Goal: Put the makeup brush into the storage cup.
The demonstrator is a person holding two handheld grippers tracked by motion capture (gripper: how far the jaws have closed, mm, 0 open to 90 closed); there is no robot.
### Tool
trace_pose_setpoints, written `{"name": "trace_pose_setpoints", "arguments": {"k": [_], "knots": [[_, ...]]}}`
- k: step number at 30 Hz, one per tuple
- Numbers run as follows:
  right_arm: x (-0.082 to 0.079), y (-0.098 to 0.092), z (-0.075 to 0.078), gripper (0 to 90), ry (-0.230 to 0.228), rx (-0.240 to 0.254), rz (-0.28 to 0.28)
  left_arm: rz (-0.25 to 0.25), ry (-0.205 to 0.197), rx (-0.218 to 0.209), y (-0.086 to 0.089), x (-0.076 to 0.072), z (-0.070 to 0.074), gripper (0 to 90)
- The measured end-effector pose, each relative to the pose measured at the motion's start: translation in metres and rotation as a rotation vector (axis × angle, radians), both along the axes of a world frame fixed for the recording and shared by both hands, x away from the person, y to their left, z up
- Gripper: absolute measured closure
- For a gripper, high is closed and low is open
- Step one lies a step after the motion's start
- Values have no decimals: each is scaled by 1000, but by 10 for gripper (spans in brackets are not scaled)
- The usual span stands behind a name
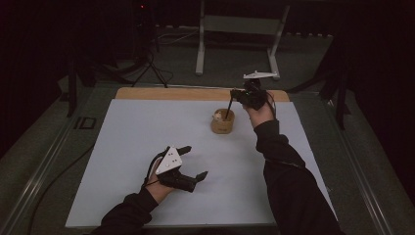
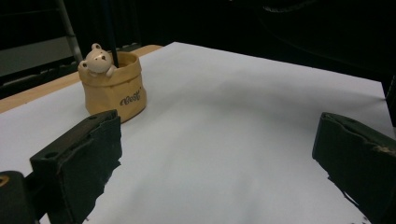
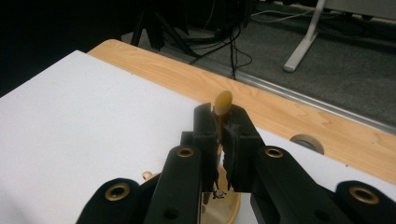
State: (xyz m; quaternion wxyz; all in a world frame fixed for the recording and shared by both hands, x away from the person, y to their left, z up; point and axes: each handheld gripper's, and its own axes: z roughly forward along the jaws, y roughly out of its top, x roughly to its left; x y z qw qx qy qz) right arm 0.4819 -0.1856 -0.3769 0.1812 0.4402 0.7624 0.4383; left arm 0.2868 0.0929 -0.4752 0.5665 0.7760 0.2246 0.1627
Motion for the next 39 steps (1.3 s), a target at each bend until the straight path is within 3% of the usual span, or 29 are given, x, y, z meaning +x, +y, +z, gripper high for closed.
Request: {"name": "trace_pose_setpoints", "arguments": {"k": [6, 33, 34, 35, 36, 37, 38, 39], "knots": [[1, 0, -7, 844, 12, -5, -14, 0, 1, -4, 0, 0, 0, 24], [7, 9, -28, 831, 90, -46, 36, -8, 6, -9, 1, 0, 0, 25], [7, 10, -29, 765, 89, -49, 48, -9, 6, -10, 1, 0, 0, 25], [7, 10, -29, 601, 87, -44, 60, -9, 6, -11, 1, 0, 0, 25], [8, 11, -29, 518, 90, -44, 66, -10, 6, -10, 1, 0, 0, 25], [8, 11, -29, 493, 92, -50, 60, -10, 6, -9, 1, 0, 0, 25], [8, 11, -28, 407, 95, -45, 65, -11, 6, -10, 1, 0, 1, 25], [8, 11, -27, 392, 96, -40, 58, -11, 7, -11, 1, 0, 1, 24]]}}
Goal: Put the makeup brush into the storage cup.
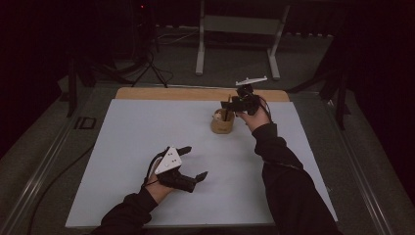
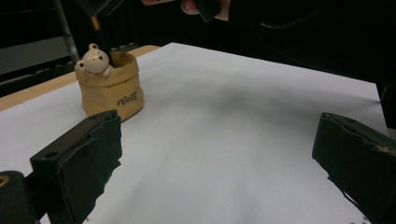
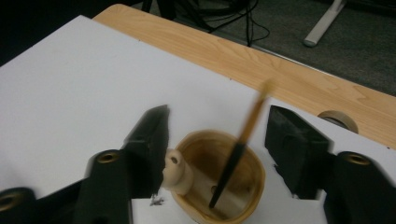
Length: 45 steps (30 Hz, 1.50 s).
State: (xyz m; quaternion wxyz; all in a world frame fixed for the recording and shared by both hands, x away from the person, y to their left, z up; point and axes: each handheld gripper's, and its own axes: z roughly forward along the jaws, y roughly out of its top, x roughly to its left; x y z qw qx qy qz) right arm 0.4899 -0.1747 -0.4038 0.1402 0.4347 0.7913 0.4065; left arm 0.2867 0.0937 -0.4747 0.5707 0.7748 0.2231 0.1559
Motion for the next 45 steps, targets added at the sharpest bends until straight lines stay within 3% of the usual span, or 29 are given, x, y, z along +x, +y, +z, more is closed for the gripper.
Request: {"name": "trace_pose_setpoints", "arguments": {"k": [2, 8, 10, 15, 19, 22, 31, 33, 38, 40, 45], "knots": [[0, -2, 2, 305, -11, 5, -9, 1, 0, -1, 0, 0, 0, 25], [-1, -6, 9, 152, -22, 14, -8, -2, 4, 0, 0, 0, 0, 25], [-2, -8, 10, 111, -11, 25, 25, -2, 3, 2, -1, 0, 0, 24], [-5, -12, 15, 104, -2, 54, 42, -6, 7, 25, -1, 1, -1, 24], [-8, -13, 16, 104, -53, 36, 46, -23, 13, 33, -2, 0, -1, 23], [-10, -13, 16, 103, -47, 54, 64, -23, 11, 38, -2, 1, 0, 24], [-17, -14, 16, 105, -50, 81, 96, -51, 30, 33, -2, 2, 1, 23], [-19, -15, 17, 130, -72, 75, 89, -55, 35, 34, -2, 2, 1, 24], [-23, -19, 17, 134, -79, 112, 96, -67, 44, 37, -2, 3, 1, 23], [-25, -20, 17, 136, -92, 98, 94, -79, 44, 32, -2, 3, 2, 23], [-31, -24, 17, 142, -99, 113, 114, -88, 42, 27, 0, 5, 7, 24]]}}
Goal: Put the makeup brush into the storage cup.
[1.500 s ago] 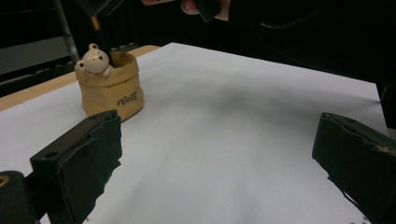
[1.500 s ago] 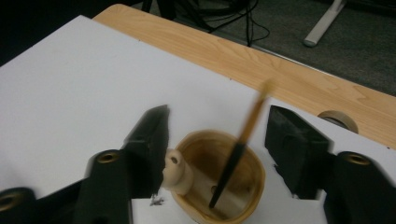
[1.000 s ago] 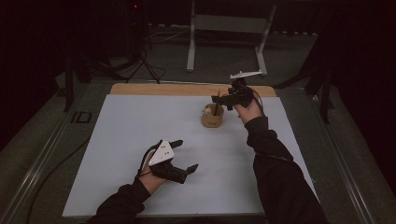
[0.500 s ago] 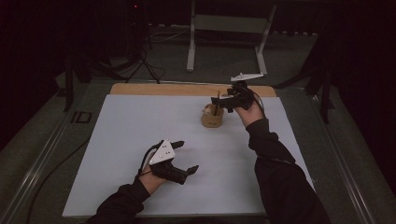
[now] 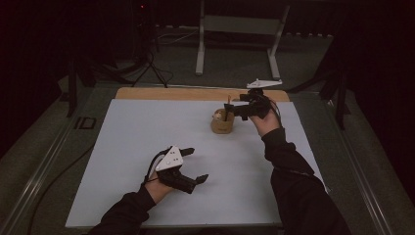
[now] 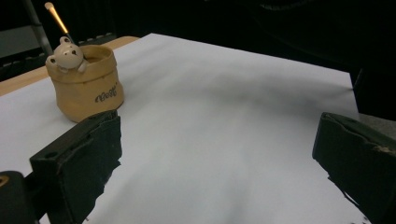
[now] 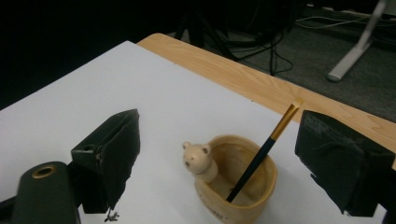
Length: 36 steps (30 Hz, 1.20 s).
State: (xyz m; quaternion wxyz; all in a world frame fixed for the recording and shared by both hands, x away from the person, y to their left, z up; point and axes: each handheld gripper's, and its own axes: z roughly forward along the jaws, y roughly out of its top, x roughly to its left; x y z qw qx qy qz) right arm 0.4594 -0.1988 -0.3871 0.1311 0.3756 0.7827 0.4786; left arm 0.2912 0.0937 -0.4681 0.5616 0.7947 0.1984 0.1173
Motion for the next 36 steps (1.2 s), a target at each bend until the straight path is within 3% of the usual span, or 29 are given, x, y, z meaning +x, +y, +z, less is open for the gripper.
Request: {"name": "trace_pose_setpoints", "arguments": {"k": [2, 13, 19, 24, 29, 36], "knots": [[-2, -1, 0, 156, -12, -15, 3, 0, 4, -8, 2, 1, 2, 23], [-28, -7, -1, 156, -23, 29, 54, -43, 13, -17, 10, 1, 12, 24], [-46, -9, -3, 158, -40, 47, 93, -43, 9, -28, 17, 0, 21, 24], [-62, -13, -9, 156, -55, 56, 147, -39, 4, -35, 25, 0, 25, 24], [-77, -19, -18, 156, -32, 97, 174, -30, 7, -34, 33, 0, 26, 24], [-96, -27, -26, 156, -35, 86, 191, -36, -1, -23, 41, -4, 26, 24]]}}
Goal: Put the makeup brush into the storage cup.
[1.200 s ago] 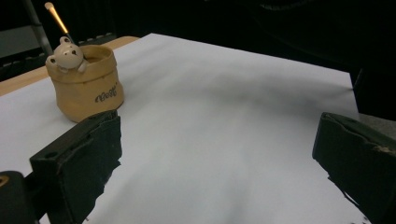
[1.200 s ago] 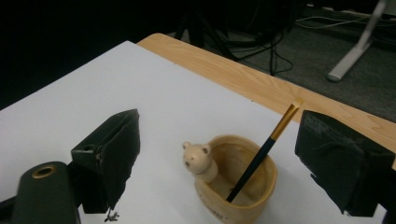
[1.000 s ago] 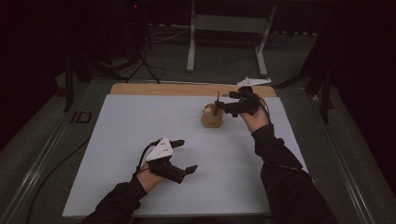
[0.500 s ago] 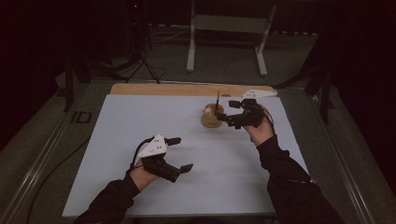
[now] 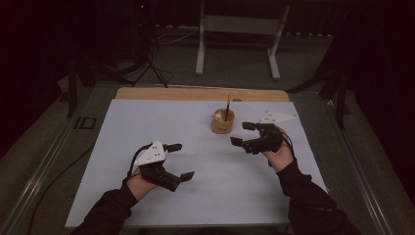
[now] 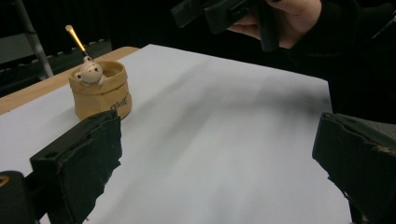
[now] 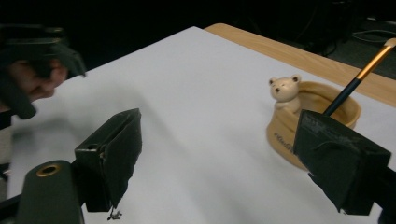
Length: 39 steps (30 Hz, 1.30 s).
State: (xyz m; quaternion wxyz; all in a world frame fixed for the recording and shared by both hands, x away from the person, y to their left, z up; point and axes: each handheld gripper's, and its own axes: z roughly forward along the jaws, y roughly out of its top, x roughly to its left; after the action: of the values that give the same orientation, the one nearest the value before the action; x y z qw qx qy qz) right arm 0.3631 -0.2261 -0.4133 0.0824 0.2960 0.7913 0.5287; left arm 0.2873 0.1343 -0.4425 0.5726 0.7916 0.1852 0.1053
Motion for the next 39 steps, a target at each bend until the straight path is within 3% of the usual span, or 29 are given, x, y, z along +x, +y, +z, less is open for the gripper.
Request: {"name": "trace_pose_setpoints", "arguments": {"k": [10, 17, 20, 25, 39], "knots": [[-30, -13, -10, 157, 4, -3, 14, 24, 37, 13, 21, -4, -7, 24], [-47, -24, -26, 157, 22, 13, 20, 53, 37, 22, 38, -11, -8, 24], [-52, -30, -30, 157, 26, 23, 24, 65, 41, 22, 45, -13, -10, 24], [-58, -38, -35, 148, 22, -24, 27, 84, 46, 28, 55, -16, -13, 25], [-72, -63, -54, 146, 41, -23, 18, 110, 66, 48, 71, -22, -36, 25]]}}
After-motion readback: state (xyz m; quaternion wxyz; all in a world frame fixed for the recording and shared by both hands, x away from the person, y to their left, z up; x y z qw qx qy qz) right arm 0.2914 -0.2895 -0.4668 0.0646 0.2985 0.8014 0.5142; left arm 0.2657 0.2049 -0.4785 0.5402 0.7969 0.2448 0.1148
